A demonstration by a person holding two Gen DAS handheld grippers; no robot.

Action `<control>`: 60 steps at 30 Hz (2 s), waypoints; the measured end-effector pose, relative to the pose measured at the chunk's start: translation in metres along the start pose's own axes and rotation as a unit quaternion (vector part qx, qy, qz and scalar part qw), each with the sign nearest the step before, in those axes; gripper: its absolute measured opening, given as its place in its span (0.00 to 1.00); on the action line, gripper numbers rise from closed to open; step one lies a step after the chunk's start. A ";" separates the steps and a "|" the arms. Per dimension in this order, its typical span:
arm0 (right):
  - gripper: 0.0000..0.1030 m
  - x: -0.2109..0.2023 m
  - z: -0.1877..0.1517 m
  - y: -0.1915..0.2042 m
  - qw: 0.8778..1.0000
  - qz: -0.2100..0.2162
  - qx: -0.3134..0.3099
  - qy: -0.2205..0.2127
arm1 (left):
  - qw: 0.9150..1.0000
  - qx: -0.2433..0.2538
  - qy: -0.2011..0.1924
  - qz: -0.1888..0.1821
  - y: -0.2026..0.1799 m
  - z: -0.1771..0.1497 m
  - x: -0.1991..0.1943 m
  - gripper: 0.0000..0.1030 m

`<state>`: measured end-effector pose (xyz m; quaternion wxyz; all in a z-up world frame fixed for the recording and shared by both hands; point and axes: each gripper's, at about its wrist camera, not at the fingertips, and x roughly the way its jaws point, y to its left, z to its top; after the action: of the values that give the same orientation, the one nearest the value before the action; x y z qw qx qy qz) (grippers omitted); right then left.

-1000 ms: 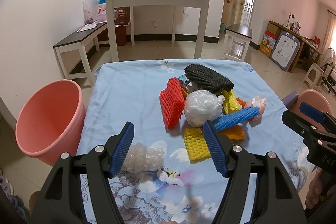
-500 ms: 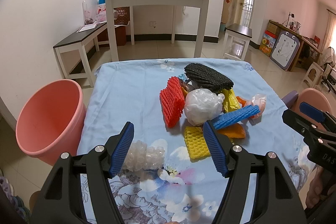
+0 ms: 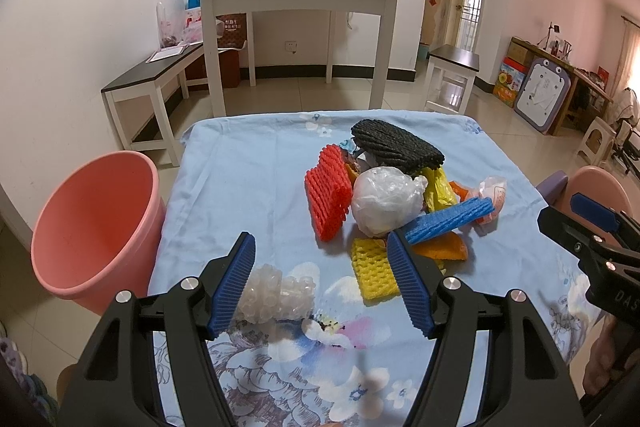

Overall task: Collect trash
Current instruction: 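Move the left gripper over the clear bubble wrap on the table, then close the left gripper on the clear bubble wrap, then carry the bubble wrap to the pink bucket while the right gripper grabs a white plastic bag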

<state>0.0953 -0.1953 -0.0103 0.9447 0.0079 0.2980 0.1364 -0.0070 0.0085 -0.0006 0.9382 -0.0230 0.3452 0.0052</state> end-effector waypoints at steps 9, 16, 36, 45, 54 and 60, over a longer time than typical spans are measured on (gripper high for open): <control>0.82 -0.002 -0.002 0.002 1.000 0.000 0.003 0.001 | 1.000 0.005 -0.002 -0.005 0.010 0.001 -0.007 0.67; 0.82 -0.003 -0.003 0.002 1.000 0.002 0.005 0.002 | 1.000 0.004 -0.008 -0.011 0.016 -0.001 -0.017 0.67; 0.77 0.012 -0.010 0.005 0.999 0.025 0.008 0.023 | 0.999 -0.029 0.036 -0.004 0.072 -0.037 -0.018 0.67; 0.75 0.019 -0.010 0.009 0.999 0.031 0.002 0.028 | 0.999 -0.026 0.034 -0.017 0.047 -0.024 0.004 0.67; 0.68 0.028 -0.006 0.009 0.998 0.047 0.005 0.036 | 0.999 -0.023 0.048 0.002 0.041 -0.015 0.028 0.45; 0.64 0.031 0.000 0.014 0.997 0.062 0.001 0.035 | 0.998 -0.024 0.061 0.000 0.045 -0.015 0.031 0.19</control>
<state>0.1163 -0.1738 -0.0260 0.9236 0.0224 0.3297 0.1945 0.0056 0.0527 -0.0345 0.9145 -0.0462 0.4019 0.0121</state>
